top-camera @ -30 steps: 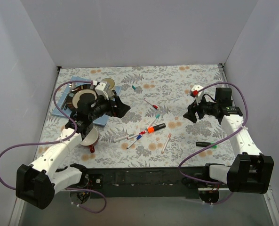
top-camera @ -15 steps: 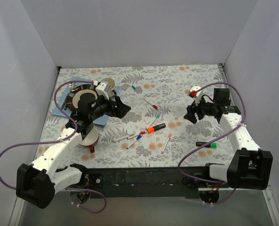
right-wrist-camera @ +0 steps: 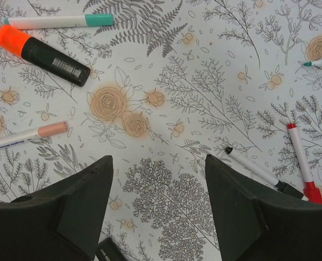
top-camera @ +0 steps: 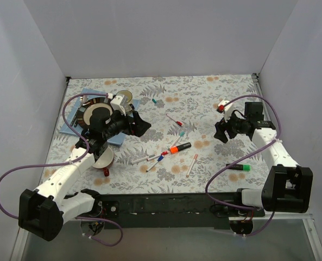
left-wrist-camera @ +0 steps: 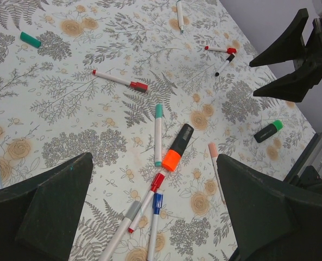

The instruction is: Open the pen caps

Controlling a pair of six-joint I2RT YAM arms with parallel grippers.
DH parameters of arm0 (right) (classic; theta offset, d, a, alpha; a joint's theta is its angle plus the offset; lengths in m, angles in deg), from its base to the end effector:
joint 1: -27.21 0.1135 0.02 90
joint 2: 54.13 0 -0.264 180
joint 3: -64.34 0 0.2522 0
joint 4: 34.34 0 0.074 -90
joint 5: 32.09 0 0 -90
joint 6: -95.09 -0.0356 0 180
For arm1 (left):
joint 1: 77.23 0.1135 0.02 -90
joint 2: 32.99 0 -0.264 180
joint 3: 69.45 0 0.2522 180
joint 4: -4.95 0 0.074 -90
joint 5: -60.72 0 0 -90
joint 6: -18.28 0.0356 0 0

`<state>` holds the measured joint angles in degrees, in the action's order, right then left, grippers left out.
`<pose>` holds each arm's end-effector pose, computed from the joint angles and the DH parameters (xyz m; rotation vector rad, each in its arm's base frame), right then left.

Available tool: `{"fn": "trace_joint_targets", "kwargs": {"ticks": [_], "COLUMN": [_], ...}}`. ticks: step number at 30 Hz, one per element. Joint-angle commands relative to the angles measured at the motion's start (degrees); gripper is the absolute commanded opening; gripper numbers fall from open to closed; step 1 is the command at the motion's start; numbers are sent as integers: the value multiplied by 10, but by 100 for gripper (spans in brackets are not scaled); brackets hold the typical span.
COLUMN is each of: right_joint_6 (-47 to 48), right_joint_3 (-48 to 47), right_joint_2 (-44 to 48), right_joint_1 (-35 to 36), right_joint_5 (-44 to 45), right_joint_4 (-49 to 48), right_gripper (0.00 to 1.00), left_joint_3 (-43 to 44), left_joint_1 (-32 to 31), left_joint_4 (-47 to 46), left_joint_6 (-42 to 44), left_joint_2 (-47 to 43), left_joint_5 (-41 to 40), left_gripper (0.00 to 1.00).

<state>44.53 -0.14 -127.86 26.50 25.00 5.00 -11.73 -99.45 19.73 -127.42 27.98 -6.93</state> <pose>0.2639 0.0161 0.2485 -0.9872 2.0481 0.3337 0.2220 -0.1053 0.2969 -0.3098 2.0544 -1.2549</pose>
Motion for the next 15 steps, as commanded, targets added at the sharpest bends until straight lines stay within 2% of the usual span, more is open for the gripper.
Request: {"fn": "trace_joint_targets", "kwargs": {"ticks": [1,15], "right_joint_6": [1,-6], "right_joint_3": [-4,-27], "right_joint_2": [-13,-95], "right_joint_1": [2,2], "right_joint_5": [35,155], "right_joint_4": [-8,-27], "right_gripper": [76,73], "left_joint_3": [19,18], "left_joint_1": [2,2], "left_joint_4": [4,7], "left_joint_6": [7,9], "left_joint_2": [-18,-36], "left_joint_5": [3,1], "left_gripper": [98,98]}}
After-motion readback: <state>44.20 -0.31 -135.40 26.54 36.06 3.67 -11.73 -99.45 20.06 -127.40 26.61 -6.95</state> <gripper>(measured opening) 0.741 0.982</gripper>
